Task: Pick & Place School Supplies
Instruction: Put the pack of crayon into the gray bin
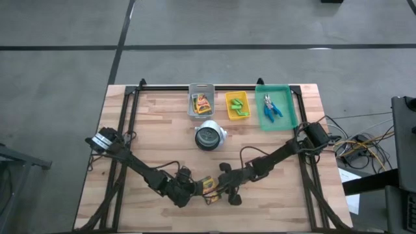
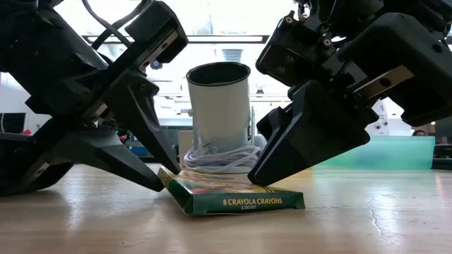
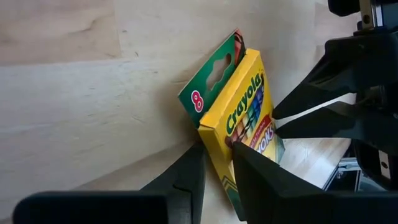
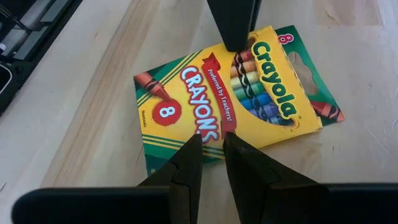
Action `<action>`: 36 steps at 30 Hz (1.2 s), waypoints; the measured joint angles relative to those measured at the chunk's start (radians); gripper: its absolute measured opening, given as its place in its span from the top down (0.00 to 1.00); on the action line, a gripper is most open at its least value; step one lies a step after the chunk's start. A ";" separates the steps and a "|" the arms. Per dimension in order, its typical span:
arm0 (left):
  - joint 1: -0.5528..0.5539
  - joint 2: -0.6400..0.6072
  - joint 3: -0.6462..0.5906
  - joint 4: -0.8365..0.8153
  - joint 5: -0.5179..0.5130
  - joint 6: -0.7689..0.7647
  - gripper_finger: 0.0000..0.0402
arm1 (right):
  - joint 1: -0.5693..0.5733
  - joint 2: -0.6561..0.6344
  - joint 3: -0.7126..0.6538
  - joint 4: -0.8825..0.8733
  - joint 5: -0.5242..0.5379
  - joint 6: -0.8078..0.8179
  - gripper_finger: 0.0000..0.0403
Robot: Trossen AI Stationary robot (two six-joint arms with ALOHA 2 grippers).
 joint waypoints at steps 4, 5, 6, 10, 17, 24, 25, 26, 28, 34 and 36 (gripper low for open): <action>0.000 -0.007 0.000 0.001 0.007 -0.001 0.79 | 0.000 0.000 0.000 0.000 0.000 -0.003 0.83; 0.001 -0.009 0.000 0.003 0.009 -0.001 0.79 | 0.000 0.000 0.000 0.000 0.000 -0.003 0.83; 0.001 -0.010 0.000 0.008 0.009 0.001 0.79 | 0.000 0.000 0.000 -0.001 0.000 -0.003 0.83; 0.002 -0.010 0.006 0.015 0.012 0.009 0.79 | 0.000 0.000 0.000 -0.005 0.000 -0.003 0.83; 0.004 -0.010 0.009 0.024 0.010 0.024 0.79 | 0.001 0.000 0.000 -0.007 0.000 0.000 0.83; 0.004 -0.009 0.009 0.049 -0.057 0.062 0.79 | 0.001 0.000 -0.001 -0.010 0.001 0.001 0.83; 0.005 -0.009 0.009 0.058 -0.069 0.074 0.79 | 0.001 0.000 -0.001 -0.010 0.001 0.001 0.83; 0.005 -0.009 0.009 0.069 -0.076 0.089 0.79 | 0.001 0.000 -0.001 -0.010 0.000 0.001 0.83; 0.008 -0.009 0.009 0.099 -0.090 0.131 0.79 | 0.001 0.000 -0.001 -0.012 0.001 0.001 0.83; 0.021 -0.009 0.009 0.123 -0.085 0.174 0.79 | 0.001 0.000 -0.001 -0.013 0.000 0.001 0.83; 0.025 -0.009 0.008 0.124 -0.083 0.174 0.79 | 0.001 0.000 -0.001 -0.013 0.000 0.001 0.83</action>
